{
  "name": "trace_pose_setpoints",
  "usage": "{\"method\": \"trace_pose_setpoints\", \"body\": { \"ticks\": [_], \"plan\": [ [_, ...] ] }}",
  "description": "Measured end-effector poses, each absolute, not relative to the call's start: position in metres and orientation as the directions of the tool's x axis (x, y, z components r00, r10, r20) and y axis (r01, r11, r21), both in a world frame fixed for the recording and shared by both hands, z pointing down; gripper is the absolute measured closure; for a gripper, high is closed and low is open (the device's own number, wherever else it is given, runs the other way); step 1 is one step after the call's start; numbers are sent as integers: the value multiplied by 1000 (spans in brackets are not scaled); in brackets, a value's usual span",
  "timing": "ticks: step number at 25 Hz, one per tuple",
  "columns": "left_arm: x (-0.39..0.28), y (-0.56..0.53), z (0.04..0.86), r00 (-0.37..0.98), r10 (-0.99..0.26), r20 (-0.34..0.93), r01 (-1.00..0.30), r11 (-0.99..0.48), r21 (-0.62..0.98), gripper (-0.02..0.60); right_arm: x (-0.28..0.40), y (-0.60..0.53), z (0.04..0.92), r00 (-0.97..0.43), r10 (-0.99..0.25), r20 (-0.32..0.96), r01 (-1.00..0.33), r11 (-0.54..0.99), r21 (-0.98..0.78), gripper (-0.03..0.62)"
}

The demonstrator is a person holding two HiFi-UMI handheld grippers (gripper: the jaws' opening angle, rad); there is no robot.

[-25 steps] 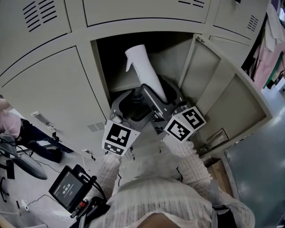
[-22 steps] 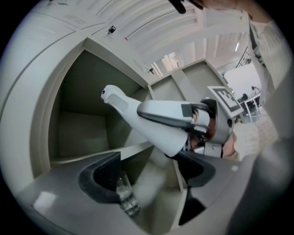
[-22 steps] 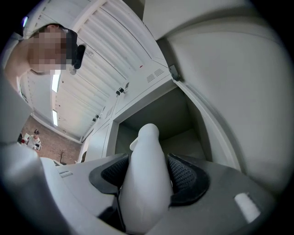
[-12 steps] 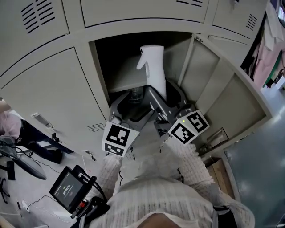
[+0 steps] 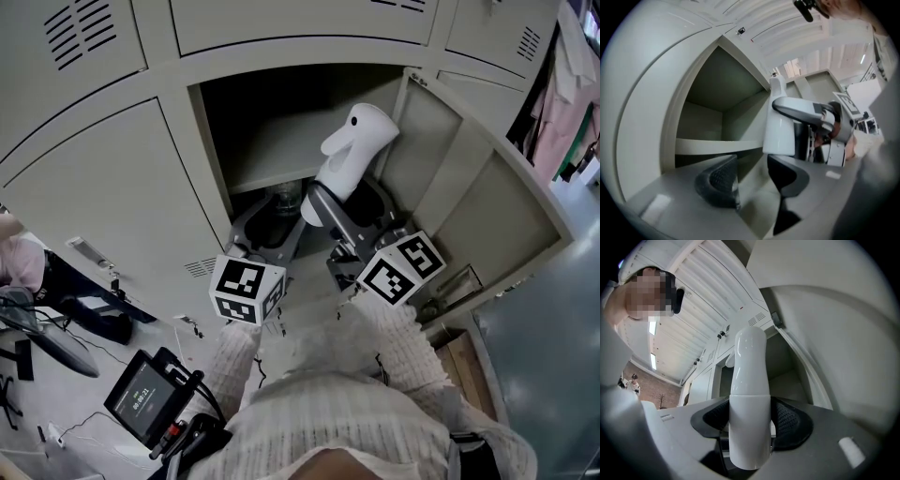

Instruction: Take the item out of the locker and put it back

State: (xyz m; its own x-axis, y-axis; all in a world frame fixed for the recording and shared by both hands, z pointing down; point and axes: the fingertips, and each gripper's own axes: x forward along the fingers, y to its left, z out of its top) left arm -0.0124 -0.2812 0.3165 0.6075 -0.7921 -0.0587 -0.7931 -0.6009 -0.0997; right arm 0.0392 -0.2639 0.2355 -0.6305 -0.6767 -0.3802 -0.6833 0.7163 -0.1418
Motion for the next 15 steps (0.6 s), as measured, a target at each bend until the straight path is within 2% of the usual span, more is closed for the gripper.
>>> {"method": "trace_pose_setpoints", "body": {
  "ticks": [7,15],
  "plan": [
    [-11,-277,319,621,-780,-76,-783,-615,-92,382,25,-272,220,-644,-666,-376,-687,720,-99,332],
    [-8,-264,324,649,-758,-65,-761,-643,-87,380,8,-304,212,-667,-700,-256,-689,710,-148,332]
  ]
}}
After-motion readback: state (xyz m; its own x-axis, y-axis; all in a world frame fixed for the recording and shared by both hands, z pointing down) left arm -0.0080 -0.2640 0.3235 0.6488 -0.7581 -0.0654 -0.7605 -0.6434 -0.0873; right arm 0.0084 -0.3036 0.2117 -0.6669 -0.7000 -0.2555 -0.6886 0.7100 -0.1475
